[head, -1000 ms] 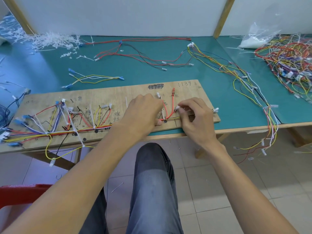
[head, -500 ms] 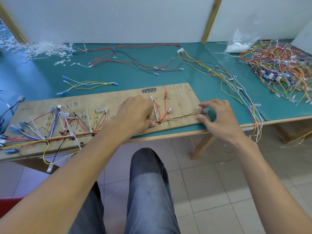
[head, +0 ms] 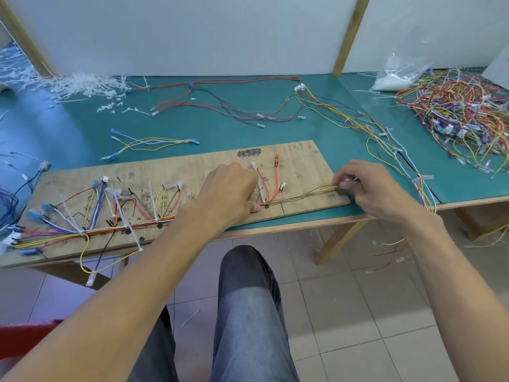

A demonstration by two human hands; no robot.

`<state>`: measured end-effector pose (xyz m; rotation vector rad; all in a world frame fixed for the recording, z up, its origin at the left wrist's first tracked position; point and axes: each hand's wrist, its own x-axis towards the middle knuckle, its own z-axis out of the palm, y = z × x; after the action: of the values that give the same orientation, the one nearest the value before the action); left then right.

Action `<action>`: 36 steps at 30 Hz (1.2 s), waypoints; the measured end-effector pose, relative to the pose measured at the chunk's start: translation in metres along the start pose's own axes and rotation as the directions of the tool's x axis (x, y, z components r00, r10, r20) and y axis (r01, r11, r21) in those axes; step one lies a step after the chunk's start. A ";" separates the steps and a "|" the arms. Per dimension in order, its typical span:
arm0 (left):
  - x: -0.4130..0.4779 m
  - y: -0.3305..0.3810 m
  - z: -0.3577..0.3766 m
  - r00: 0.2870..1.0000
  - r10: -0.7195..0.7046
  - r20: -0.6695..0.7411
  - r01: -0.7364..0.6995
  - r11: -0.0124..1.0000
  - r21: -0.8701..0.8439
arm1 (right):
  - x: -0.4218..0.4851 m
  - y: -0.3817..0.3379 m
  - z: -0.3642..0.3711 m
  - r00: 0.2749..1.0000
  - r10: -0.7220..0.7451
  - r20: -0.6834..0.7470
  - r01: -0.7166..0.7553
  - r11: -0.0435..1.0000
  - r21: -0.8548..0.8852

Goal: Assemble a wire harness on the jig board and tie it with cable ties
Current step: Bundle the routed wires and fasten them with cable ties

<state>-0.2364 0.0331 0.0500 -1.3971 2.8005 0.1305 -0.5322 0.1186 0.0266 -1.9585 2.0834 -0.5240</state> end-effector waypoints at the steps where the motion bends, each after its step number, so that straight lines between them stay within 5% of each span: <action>1: 0.000 0.000 0.000 1.000 -0.004 -0.004 0.004 1.000 0.001 | -0.002 -0.001 -0.001 0.999 -0.027 -0.047 0.028 1.000 0.008; 6: -0.004 0.003 0.006 0.999 0.008 -0.036 -0.006 0.999 0.036 | -0.001 -0.016 -0.006 0.971 -0.082 -0.225 0.107 0.989 0.101; 12: -0.011 0.010 0.010 0.997 -0.002 -0.083 0.006 0.999 0.050 | -0.006 -0.044 0.015 0.990 -0.022 -0.142 -0.003 0.985 -0.174; 16: -0.014 0.014 0.014 0.996 0.003 -0.090 0.009 0.991 0.136 | -0.004 -0.087 0.053 0.989 -0.145 -0.036 0.141 0.986 -0.090; 21: -0.015 0.018 0.023 0.998 0.001 -0.064 0.009 0.988 0.153 | 0.007 -0.101 0.073 0.992 -0.111 -0.058 0.111 0.994 -0.011; 36: -0.015 0.012 0.035 0.996 0.059 -0.070 -0.046 0.983 0.180 | 0.031 -0.098 0.060 0.955 -0.191 0.227 0.244 0.941 -0.236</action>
<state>-0.2376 0.0548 0.0166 -1.3151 2.8265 -0.1716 -0.4212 0.0776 0.0149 -2.2996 1.9007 -0.0807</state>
